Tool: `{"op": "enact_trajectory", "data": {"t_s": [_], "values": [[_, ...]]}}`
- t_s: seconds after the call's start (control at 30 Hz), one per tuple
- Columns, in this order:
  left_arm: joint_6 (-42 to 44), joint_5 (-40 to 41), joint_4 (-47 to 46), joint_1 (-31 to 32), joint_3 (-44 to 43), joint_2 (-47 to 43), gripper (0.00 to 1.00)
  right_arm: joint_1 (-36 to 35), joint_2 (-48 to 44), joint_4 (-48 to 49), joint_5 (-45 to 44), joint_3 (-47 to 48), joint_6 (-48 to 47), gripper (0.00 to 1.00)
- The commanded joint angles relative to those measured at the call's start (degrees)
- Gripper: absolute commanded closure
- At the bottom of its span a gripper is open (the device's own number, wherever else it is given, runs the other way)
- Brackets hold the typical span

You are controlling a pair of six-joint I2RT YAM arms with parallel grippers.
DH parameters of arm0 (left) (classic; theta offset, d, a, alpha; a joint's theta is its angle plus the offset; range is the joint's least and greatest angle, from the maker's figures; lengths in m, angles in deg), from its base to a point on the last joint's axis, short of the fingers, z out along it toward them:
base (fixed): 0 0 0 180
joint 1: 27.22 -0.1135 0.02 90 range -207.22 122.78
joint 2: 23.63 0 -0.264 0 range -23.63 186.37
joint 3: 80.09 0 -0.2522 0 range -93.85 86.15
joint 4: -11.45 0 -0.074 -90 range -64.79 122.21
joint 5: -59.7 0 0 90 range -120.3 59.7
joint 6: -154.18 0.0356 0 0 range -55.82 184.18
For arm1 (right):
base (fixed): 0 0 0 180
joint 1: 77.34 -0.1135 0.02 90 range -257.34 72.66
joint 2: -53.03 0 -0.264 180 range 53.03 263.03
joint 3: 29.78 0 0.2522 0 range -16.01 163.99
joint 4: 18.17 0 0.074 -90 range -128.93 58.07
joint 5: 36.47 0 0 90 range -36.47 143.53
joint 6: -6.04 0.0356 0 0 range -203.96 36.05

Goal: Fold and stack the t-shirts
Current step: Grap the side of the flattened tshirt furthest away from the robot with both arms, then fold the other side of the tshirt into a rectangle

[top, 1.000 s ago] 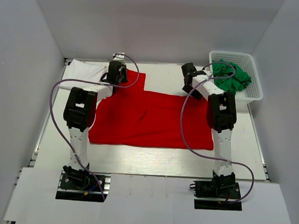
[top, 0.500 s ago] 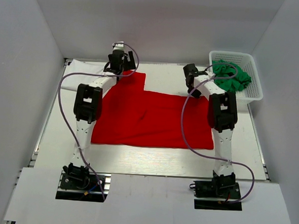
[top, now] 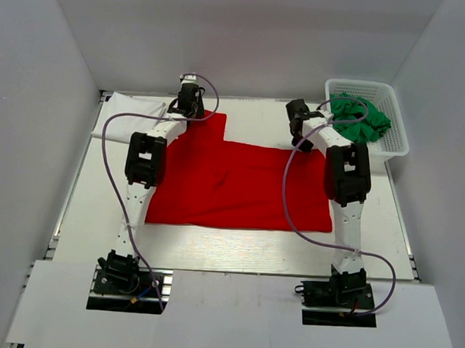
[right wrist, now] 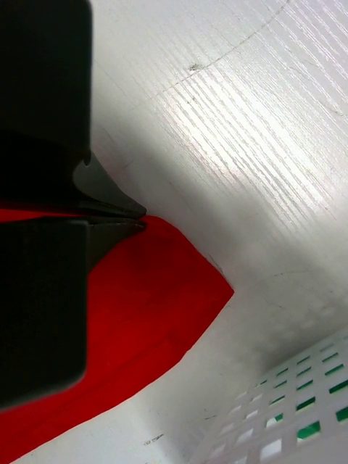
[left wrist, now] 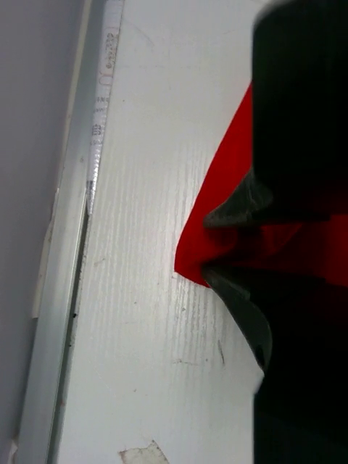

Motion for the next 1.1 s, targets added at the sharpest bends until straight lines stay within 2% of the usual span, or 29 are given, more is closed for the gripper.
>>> {"op": "enact_trajectory", "data": {"t_s": [0.0, 0.03, 0.07, 0.27, 0.33, 0.57, 0.83, 0.93, 1.07], "values": [[1.1, 0.7, 2.8, 0.4, -1.7, 0.0, 0.64, 0.2, -1.6, -0.7, 1.9, -1.6, -0.5, 1.0], [1.7, 0.0, 2.1, 0.4, -1.1, 0.0, 0.77, 0.0, -1.6, -0.6, 2.2, -1.9, -0.6, 1.0], [1.7, -1.4, 2.1, 0.4, -1.1, 0.0, 0.99, 0.0, -1.8, -0.6, 2.2, -1.8, -0.5, 1.0], [2.3, -0.1, 1.0, 0.4, 0.6, -3.1, 1.0, -0.1, -3.5, -0.2, -0.1, -1.9, -0.9, 1.0], [2.3, -0.1, -0.7, 0.9, 3.4, -7.7, 1.0, -0.3, -4.8, 0.2, -0.3, -2.7, -1.5, 1.0], [1.9, 1.1, -8.0, 0.9, 25.7, -24.8, 1.0, -0.7, -14.8, 7.3, 1.2, -11.1, -4.7, 1.0], [-0.8, -2.2, -12.3, 0.9, 49.5, -46.7, 1.0, -1.7, -28.1, 16.5, 2.9, -28.1, -9.2, 1.0], [-3.4, -3.8, -12.4, 0.9, 56.5, -52.4, 1.0, -2.4, -32.4, 18.6, 3.9, -32.4, -9.9, 1.0], [-7.2, -5.1, -10.3, 1.5, 64.6, -65.4, 1.0, -2.9, -36.7, 19.8, 3.2, -37.0, -10.1, 1.0]]}}
